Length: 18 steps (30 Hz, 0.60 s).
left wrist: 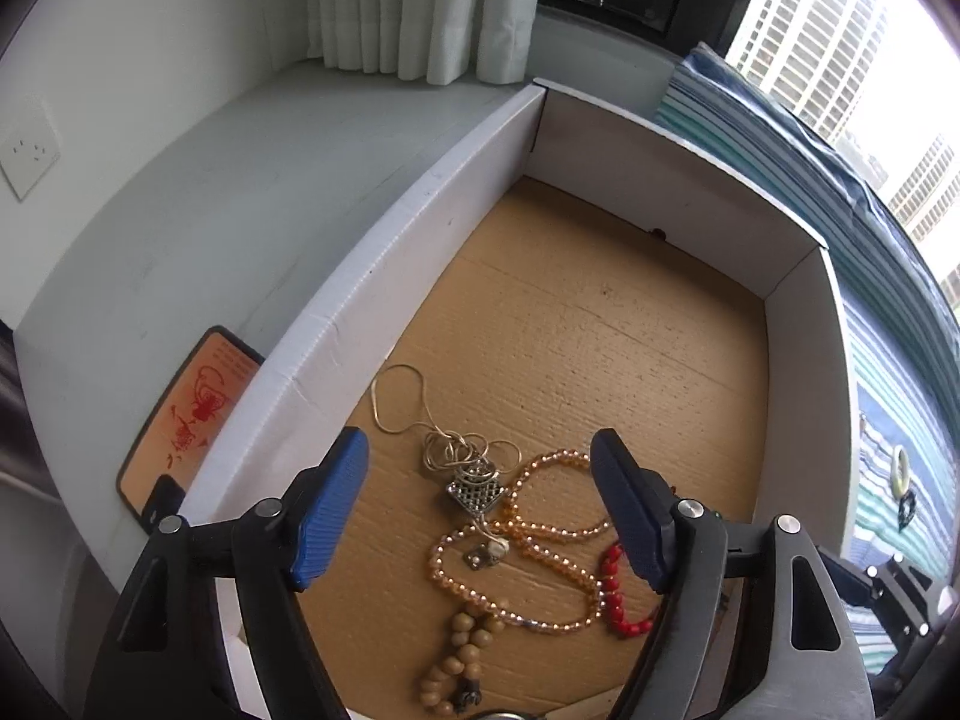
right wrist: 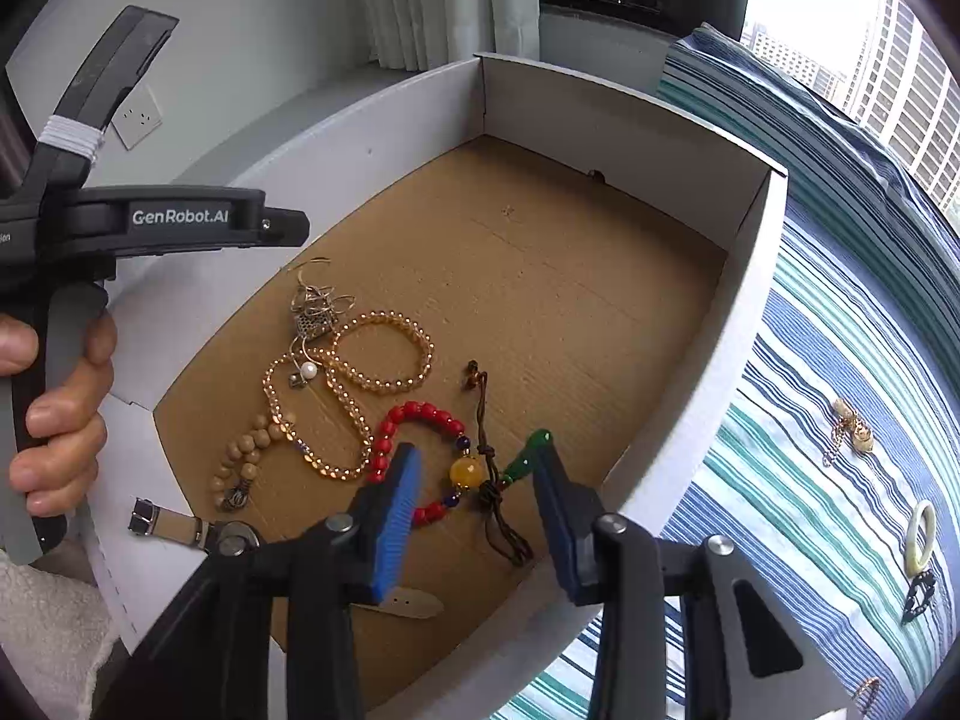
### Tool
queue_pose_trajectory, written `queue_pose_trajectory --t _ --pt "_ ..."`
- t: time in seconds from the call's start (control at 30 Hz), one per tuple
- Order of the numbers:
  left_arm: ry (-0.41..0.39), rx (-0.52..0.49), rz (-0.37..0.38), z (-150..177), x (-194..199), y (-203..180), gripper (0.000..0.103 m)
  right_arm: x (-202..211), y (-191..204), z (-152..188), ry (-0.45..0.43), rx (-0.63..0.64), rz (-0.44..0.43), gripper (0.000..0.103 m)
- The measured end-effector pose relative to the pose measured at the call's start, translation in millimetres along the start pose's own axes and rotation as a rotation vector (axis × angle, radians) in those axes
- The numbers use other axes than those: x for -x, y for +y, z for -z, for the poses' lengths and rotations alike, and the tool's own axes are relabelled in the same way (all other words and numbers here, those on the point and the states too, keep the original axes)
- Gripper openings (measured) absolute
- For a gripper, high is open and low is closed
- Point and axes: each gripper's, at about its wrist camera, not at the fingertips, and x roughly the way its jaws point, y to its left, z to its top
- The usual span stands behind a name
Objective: Organize jewelry
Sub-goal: 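Withdraw both tools from the tray back over the bedspread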
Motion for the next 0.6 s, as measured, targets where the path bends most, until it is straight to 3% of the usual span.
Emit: queue_pose_trajectory --t 0.13,0.2,0.6 --pt "-0.069 -0.051 -0.002 16 33 -16 0.08 27 -11 6 -0.061 -0.046 -0.032 0.044" --pt "-0.106 -0.081 -0.007 27 50 -27 0.082 41 -18 10 -0.085 -0.062 -0.038 0.052" --pt "-0.244 -0.23 0.014 81 127 -107 0.085 119 -52 50 -0.192 -0.118 -0.056 0.052"
